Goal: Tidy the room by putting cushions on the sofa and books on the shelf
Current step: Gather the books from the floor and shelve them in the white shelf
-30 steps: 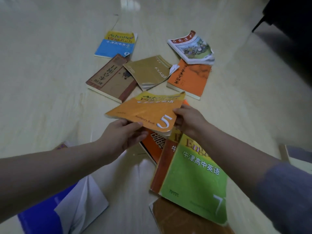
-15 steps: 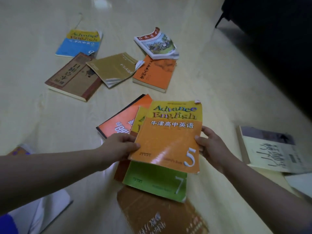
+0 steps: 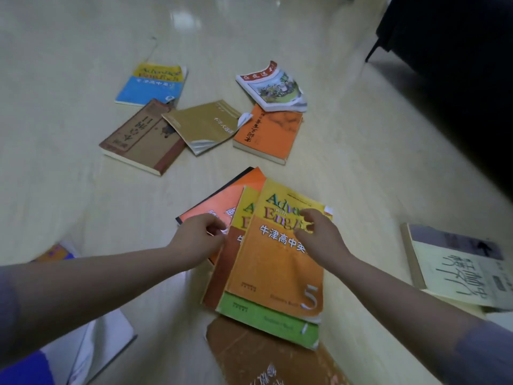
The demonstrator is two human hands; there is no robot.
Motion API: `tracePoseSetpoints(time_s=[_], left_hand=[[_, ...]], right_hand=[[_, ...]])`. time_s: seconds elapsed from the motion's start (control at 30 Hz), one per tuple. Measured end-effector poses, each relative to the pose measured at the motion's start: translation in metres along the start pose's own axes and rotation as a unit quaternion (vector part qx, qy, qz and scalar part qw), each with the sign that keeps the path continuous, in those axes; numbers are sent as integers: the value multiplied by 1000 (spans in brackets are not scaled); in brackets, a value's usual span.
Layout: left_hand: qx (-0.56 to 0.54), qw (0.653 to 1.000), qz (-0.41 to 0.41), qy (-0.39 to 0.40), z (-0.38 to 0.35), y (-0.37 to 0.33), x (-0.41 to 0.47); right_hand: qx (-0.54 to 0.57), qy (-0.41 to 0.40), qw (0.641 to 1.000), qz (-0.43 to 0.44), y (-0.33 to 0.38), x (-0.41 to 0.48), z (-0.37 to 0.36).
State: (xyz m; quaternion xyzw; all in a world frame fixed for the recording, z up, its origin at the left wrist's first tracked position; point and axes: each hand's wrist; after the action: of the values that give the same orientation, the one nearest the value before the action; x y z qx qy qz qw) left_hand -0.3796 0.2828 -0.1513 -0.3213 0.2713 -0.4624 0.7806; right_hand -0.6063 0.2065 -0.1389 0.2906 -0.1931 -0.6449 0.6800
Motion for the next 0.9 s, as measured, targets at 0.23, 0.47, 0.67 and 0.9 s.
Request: tracePoseSetpoints(time_s=[0.23, 0.47, 0.67, 0.9], left_hand=[[21, 992, 27, -118, 64, 53, 76], [60, 979, 6, -197, 120, 114, 162], [60, 959, 17, -277, 137, 123, 245], [173, 951, 0, -258, 96, 149, 306]], right_hand=[[24, 42, 996, 72, 89, 37, -56], [56, 82, 989, 109, 164, 90, -136], [73, 67, 989, 107, 211, 151, -179], [94, 15, 992, 88, 227, 217, -194]])
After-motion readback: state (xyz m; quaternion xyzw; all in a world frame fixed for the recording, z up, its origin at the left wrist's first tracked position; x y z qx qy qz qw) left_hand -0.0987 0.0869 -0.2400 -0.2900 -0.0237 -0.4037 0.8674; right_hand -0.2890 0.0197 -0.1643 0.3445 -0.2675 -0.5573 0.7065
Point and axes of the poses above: each hand's wrist, its own x-axis towards the middle knuckle, its own z-axis out of the back of the hand, y = z × x, and after that the axes turned 11 degrees about -y, right-handed
